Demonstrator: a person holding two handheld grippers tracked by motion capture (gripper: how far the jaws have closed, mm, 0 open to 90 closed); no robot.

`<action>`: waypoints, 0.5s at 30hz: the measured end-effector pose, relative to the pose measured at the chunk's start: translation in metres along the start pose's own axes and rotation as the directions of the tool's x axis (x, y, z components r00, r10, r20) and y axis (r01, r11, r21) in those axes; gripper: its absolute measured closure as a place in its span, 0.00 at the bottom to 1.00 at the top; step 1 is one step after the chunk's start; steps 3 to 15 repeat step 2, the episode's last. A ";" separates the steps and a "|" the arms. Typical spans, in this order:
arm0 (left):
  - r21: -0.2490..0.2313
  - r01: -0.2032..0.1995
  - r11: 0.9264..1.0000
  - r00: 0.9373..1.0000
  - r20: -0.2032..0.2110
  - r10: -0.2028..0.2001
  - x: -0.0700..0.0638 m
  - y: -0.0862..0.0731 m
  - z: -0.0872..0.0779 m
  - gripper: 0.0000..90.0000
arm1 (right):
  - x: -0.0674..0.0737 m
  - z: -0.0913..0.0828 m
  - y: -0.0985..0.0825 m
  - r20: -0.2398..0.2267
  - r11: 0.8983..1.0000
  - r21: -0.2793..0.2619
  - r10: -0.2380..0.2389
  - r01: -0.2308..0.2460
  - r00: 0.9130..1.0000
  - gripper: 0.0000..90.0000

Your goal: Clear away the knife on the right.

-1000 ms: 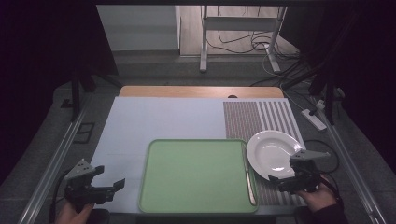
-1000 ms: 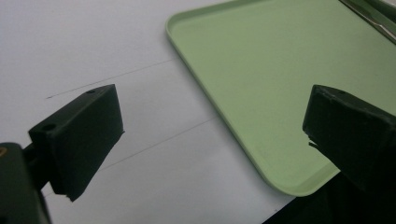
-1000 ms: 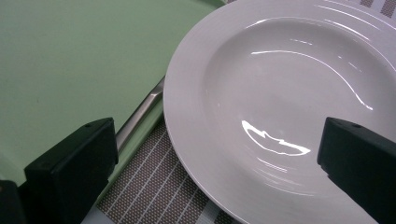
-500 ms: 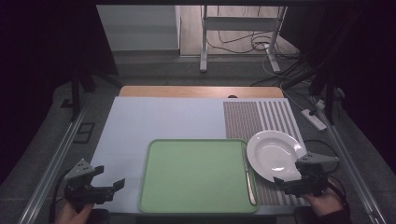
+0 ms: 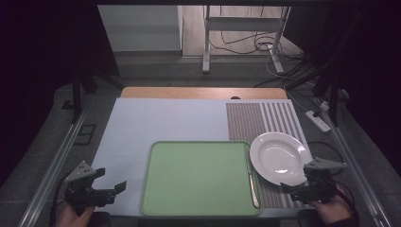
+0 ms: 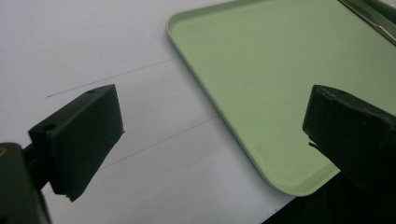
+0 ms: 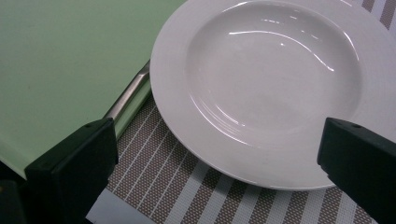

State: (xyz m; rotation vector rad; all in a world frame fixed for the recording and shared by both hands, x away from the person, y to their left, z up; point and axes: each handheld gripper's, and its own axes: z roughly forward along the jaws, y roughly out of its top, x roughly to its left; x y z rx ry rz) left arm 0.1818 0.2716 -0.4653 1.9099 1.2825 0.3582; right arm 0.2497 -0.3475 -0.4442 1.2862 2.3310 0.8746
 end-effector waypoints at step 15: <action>0.002 -0.001 1.000 1.000 0.000 0.001 0.000 0.001 0.001 0.05 | 0.000 0.000 0.000 0.001 1.000 0.002 -0.004 0.004 1.000 0.00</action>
